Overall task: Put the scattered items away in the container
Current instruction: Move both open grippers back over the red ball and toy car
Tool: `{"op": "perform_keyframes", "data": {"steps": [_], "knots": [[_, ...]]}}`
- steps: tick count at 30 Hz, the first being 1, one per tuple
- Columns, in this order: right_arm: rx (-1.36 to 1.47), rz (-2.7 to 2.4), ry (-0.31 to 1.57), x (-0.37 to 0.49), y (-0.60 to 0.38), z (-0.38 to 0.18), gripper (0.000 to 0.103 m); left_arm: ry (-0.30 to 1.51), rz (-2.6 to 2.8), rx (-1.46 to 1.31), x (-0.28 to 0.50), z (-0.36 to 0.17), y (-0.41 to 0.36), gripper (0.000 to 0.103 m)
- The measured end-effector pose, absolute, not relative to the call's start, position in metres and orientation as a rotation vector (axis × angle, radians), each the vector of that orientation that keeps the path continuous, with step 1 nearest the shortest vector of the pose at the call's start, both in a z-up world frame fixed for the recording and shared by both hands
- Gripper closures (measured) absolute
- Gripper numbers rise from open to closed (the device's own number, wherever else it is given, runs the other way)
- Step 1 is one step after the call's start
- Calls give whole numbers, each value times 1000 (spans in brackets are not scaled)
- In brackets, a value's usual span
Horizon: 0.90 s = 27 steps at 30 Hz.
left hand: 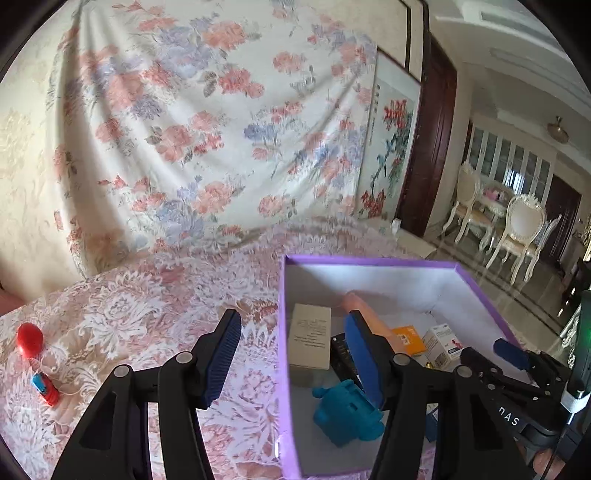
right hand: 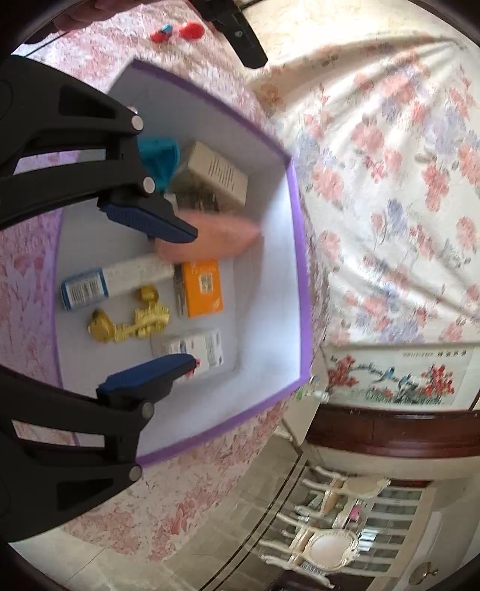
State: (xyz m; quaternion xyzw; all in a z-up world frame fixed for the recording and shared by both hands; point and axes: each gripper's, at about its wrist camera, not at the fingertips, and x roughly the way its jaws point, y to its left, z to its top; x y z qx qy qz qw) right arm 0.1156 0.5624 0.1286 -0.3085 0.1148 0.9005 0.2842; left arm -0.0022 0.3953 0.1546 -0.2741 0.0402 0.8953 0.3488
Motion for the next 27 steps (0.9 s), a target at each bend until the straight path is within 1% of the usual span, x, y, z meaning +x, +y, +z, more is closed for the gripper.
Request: {"op": "perform_keyframes", "data": {"steps": [6, 8, 11, 16, 19, 23, 27], "knots": [[-787, 2536, 243, 100, 515, 153, 37, 33, 2368, -682, -5, 164, 351, 44], [-769, 2594, 225, 93, 496, 162, 33, 17, 2392, -675, -7, 167, 335, 44], [-763, 2684, 190, 78, 465, 169, 30, -2, 2432, -664, -13, 172, 311, 43], [-780, 2799, 125, 51, 414, 167, 24, -48, 2502, -661, -21, 171, 270, 36], [-801, 2863, 90, 38, 382, 158, 16, -91, 2569, -685, -30, 162, 237, 35], [-858, 2925, 65, 18, 343, 141, 14, -133, 2650, -768, -45, 136, 191, 34], [-955, 2927, 141, -2, 328, 108, 14, -157, 2718, -871, -58, 105, 148, 33]]}}
